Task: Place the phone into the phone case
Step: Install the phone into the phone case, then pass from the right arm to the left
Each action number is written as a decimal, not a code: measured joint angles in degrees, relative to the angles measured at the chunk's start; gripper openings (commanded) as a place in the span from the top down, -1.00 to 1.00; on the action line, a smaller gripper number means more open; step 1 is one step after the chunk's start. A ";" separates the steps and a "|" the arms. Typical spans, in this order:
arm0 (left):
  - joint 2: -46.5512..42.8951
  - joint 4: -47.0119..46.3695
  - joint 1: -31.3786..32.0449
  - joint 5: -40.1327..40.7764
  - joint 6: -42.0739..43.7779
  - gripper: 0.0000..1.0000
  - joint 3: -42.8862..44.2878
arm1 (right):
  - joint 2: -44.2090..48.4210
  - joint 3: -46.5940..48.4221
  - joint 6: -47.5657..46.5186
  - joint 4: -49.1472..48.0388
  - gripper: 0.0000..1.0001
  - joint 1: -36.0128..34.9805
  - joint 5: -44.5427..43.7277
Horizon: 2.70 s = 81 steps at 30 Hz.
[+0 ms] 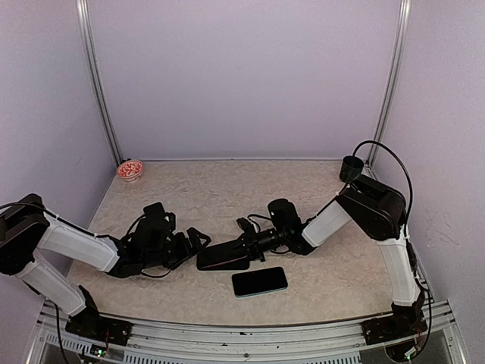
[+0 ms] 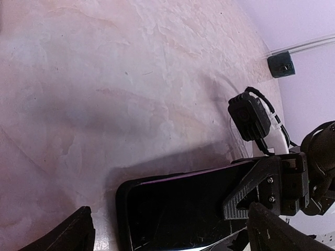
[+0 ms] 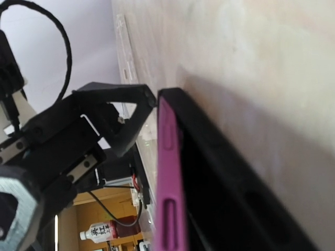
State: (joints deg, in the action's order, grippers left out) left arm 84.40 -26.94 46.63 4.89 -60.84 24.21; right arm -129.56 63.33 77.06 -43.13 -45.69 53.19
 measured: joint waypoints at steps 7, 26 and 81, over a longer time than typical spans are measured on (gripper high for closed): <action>2.64 -0.33 0.09 -3.58 -0.72 -0.98 0.92 | 0.72 0.00 -1.27 1.03 1.00 0.00 -0.02; 5.81 -3.45 0.55 -9.79 -1.33 -0.81 2.40 | 2.93 0.52 -5.62 5.16 1.00 0.07 0.28; 7.67 -28.68 -1.62 -19.41 -5.31 -0.06 -7.58 | 2.95 -1.14 -4.11 -6.03 0.81 -0.31 3.32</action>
State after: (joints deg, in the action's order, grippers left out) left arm 92.07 -55.61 45.01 -14.52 -66.15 16.62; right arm -126.61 62.19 72.95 -49.17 -46.00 56.51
